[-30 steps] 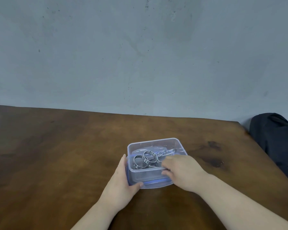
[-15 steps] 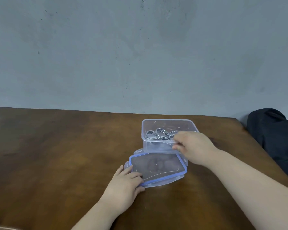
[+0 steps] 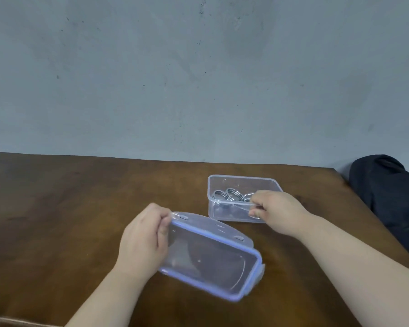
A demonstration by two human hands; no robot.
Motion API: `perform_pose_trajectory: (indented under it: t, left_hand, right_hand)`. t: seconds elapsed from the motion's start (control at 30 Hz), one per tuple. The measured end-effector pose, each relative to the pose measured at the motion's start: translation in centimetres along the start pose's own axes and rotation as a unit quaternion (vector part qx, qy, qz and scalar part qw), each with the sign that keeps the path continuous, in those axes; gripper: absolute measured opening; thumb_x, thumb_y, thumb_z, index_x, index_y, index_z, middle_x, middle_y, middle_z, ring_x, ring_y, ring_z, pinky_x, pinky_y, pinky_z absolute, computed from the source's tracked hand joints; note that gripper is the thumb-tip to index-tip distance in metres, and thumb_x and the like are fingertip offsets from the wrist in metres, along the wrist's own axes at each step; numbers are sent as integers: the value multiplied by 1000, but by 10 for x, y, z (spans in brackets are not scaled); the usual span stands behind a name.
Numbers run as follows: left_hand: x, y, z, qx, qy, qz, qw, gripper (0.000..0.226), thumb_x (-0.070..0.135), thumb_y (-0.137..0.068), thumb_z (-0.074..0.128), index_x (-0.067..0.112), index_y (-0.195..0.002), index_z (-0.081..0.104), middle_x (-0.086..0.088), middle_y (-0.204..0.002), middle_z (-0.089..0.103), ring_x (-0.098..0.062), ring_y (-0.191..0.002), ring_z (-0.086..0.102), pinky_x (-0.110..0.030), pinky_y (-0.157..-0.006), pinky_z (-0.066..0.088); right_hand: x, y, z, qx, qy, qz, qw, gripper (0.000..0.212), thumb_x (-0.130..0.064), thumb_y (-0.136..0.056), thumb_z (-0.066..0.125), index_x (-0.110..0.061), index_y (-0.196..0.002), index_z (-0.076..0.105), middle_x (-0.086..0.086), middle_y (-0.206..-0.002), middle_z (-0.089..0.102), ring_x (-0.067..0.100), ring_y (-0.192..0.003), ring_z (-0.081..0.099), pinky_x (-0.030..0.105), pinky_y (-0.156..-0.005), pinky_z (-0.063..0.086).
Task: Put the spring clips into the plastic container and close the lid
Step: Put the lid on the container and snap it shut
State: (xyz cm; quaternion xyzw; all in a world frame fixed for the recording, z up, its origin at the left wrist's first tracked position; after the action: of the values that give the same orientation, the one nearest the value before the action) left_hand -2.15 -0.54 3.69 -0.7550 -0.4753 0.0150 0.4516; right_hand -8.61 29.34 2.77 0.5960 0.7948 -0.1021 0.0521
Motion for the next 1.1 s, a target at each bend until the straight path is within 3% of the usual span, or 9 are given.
perform_pose_trajectory:
  t: [0.23,0.47,0.6,0.7,0.77,0.83,0.93,1.0,1.1]
  left_hand:
    - [-13,-13,0,42,34,-208,977,20,19,-101,38,24,-87,52,16,-78,56,-2,-73,53,-16,-59,32]
    - [-18,-24,14,38,90,-262,960,29,23,-104,36,17,-85,57,6,-75,60,-7,-70,54,-23,-55,35]
    - [-23,-38,27,17,111,-271,956,31,25,-104,36,15,-85,58,3,-75,61,-9,-70,54,-25,-57,37]
    - [-23,-50,39,-7,114,-265,958,35,26,-104,36,12,-79,54,2,-70,56,-12,-64,49,-30,-55,35]
    - [-21,-59,49,-25,121,-267,956,38,27,-104,36,8,-73,48,0,-65,49,-17,-59,42,-34,-53,33]
    - [-20,-68,62,-48,117,-262,957,39,28,-103,37,6,-73,48,-6,-66,52,-20,-61,43,-37,-55,34]
    - [-17,-78,81,-90,103,-251,958,39,31,-103,39,5,-78,53,-11,-73,61,-24,-66,50,-35,-57,38]
    - [-17,-81,90,-121,103,-248,956,37,32,-102,42,8,-82,61,-6,-76,64,-24,-71,54,-35,-59,39]
    - [-21,-79,102,-170,128,-268,940,22,26,-98,52,16,-100,72,7,-94,63,-20,-91,58,-29,-72,40]
  right_hand:
    - [-22,13,38,-28,25,-8,999,16,-21,-93,55,-30,-80,58,-11,-85,66,18,-81,61,35,-72,53]
    - [-36,24,47,-76,-55,32,995,19,-34,-87,51,-17,-81,57,-6,-74,61,17,-74,55,38,-72,52]
    - [-28,33,36,-17,-201,37,979,13,-32,-89,60,-38,-87,71,-14,-83,72,12,-78,66,34,-71,59]
    - [-12,43,18,155,-483,140,850,34,-4,-93,53,-20,-76,78,-3,-72,72,22,-66,61,30,-57,53]
    - [-10,40,9,172,-630,162,740,38,-18,-103,40,-7,-98,76,21,-81,69,31,-72,59,34,-56,48]
    - [-7,36,6,148,-681,183,694,49,-41,-106,36,-10,-109,73,23,-84,67,32,-70,58,38,-59,46]
    - [2,30,8,169,-591,196,764,17,-35,-86,66,-24,-95,76,8,-88,73,27,-73,66,40,-70,52]
    - [9,28,14,186,-563,216,776,5,-28,-86,72,-23,-84,74,3,-85,73,24,-75,67,41,-75,53]
    - [20,22,24,177,-530,253,790,29,-32,-91,70,-18,-67,60,3,-66,59,23,-62,54,38,-67,44]
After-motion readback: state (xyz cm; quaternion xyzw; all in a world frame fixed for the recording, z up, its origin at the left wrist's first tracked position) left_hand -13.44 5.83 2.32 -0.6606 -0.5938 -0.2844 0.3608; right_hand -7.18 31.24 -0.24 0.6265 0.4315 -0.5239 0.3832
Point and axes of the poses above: each hand's wrist, its own y-axis away from the middle knuckle, its own z-axis out of the palm, x = y × z, the point moved 4 cm from there along -y, towards the middle knuckle
